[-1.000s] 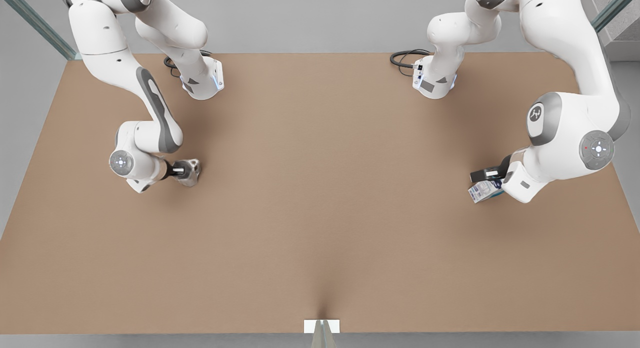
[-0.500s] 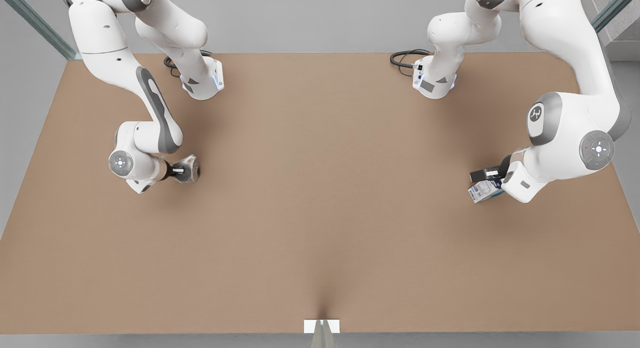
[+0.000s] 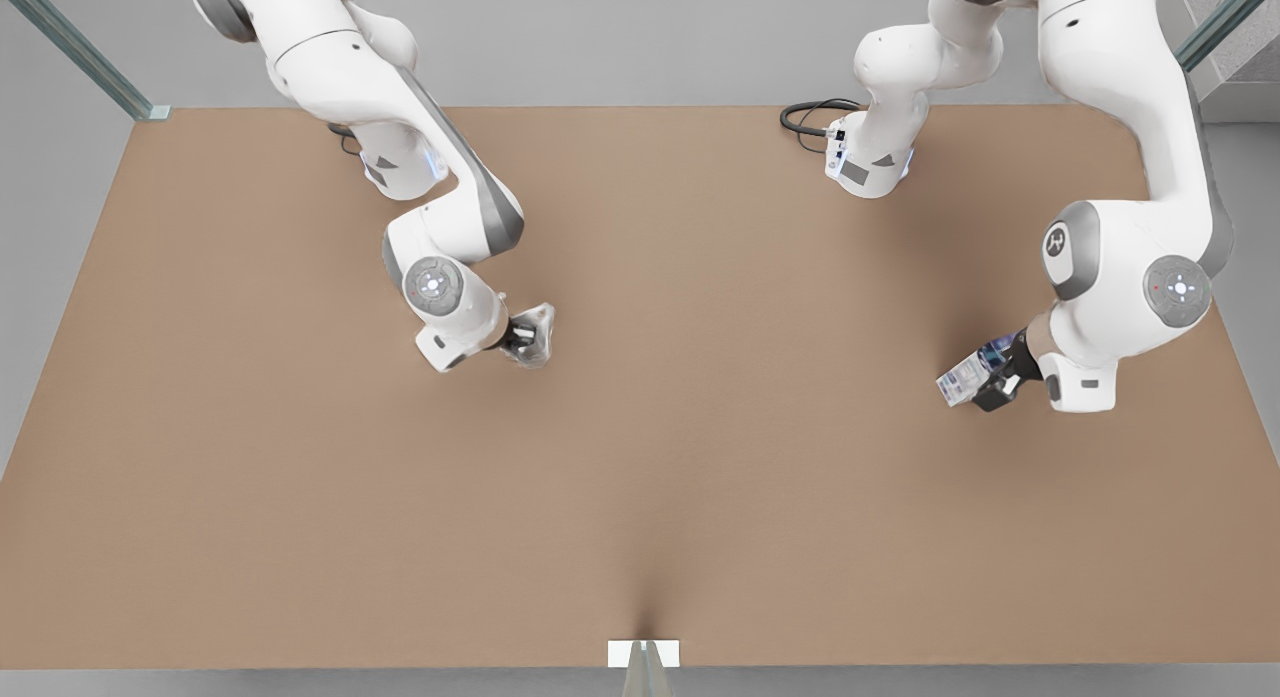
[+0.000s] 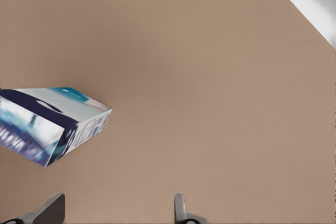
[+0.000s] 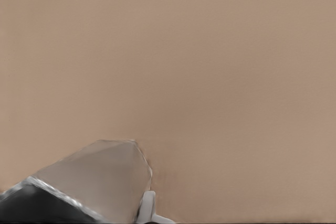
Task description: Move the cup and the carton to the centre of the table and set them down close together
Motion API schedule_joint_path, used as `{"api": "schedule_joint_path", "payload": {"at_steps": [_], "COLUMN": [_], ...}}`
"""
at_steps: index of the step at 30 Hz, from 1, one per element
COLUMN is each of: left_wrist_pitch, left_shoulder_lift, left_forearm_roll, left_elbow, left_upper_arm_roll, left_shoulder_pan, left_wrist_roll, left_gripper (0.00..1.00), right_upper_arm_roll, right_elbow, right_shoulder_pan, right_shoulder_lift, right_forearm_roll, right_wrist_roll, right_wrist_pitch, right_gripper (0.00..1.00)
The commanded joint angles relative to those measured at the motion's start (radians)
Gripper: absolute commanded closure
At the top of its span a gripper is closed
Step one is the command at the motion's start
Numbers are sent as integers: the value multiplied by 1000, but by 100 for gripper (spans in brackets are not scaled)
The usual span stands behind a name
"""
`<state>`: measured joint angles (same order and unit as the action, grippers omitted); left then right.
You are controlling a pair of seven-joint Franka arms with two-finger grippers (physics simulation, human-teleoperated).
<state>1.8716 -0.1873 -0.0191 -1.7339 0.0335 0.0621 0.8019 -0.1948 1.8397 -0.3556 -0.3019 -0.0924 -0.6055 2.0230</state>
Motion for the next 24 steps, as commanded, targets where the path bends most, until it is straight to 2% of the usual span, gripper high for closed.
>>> {"api": "schedule_joint_path", "payload": {"at_steps": [1,6,8,10,13,14,18,23,24], "left_wrist_pitch": [17,166,167,167,167,167,167,166,166], "left_shoulder_lift": [2,94,94,94,91,94,95,89,85], "left_forearm_roll": [8,7,7,8,8,8,10,10,10], "left_elbow": [-13,-217,-230,-246,-253,-273,-286,-316,-316], "left_upper_arm_roll": [-20,-76,-113,-121,-129,-153,-172,-173,-175], "left_shoulder_pan": [4,2,-31,-31,-22,-24,-24,-22,-11], "left_wrist_roll": [0,14,106,183,247,247,298,344,344], "left_gripper": [0,0,0,0,0,0,0,0,0], "right_upper_arm_roll": [2,9,21,98,164,176,207,207,207], "right_elbow": [-20,-277,-364,-485,-717,-847,-1105,-1163,-1163], "right_shoulder_pan": [-8,-155,-171,-243,-279,-286,-290,-289,-281], "right_shoulder_lift": [-17,-229,-307,-394,-572,-658,-884,-942,-942], "right_forearm_roll": [3,88,102,100,97,97,97,97,97], "right_wrist_roll": [-26,-350,-392,-402,-401,-401,-398,-393,-390], "right_wrist_pitch": [-1,22,22,22,5,-52,-61,-30,-35], "right_gripper": [79,79,79,79,79,79,79,79,50]}}
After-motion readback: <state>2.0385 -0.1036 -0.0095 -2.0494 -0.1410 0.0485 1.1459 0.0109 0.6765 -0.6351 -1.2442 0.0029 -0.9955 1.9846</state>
